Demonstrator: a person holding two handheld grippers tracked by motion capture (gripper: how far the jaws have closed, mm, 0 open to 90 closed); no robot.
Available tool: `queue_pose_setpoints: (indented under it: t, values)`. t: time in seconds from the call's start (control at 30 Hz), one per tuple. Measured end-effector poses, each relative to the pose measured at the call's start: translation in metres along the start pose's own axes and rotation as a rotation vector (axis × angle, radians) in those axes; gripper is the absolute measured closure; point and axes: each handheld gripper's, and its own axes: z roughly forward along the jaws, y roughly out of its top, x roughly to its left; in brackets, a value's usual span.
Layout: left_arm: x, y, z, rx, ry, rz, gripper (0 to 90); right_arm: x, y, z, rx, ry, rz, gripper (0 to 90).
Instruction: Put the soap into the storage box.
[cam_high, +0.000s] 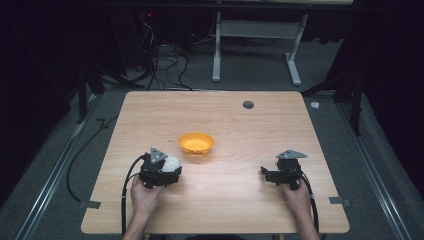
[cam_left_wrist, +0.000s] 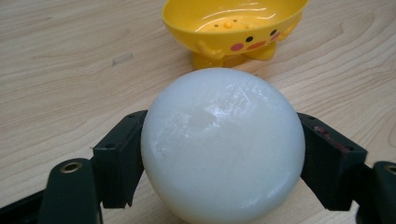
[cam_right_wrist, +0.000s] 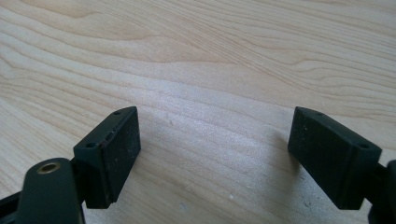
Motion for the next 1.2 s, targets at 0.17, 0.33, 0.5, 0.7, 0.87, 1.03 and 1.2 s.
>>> queue_pose_setpoints:
  t: [0.17, 0.33, 0.5, 0.7, 0.87, 1.03, 1.2]
  values:
    - [-0.002, 0.006, -0.001, -0.001, -0.006, 0.015, 24.4, 0.000, 0.000, 0.000, 0.000, 0.000, 0.000, 17.7]
    - [-0.004, 0.013, -0.002, -0.001, -0.026, 0.031, 24.5, 0.000, 0.000, 0.000, 0.000, 0.000, 0.000, 17.7]
    - [-0.006, 0.019, -0.003, -0.003, -0.025, 0.047, 24.5, 0.000, 0.000, 0.000, 0.000, -0.001, 0.000, 17.7]
    - [-0.008, 0.026, -0.002, -0.009, -0.036, 0.058, 24.4, 0.000, 0.000, 0.000, 0.000, -0.001, 0.000, 17.6]
    - [-0.009, 0.032, 0.000, -0.009, -0.041, 0.067, 24.4, 0.000, 0.000, 0.000, 0.000, -0.001, -0.001, 17.6]
    - [-0.009, 0.039, 0.002, -0.011, -0.050, 0.074, 24.4, 0.000, 0.000, 0.000, 0.000, -0.001, 0.000, 17.6]
    - [-0.011, 0.046, 0.005, -0.015, -0.058, 0.083, 24.4, 0.000, 0.000, 0.000, 0.000, -0.001, 0.000, 17.6]
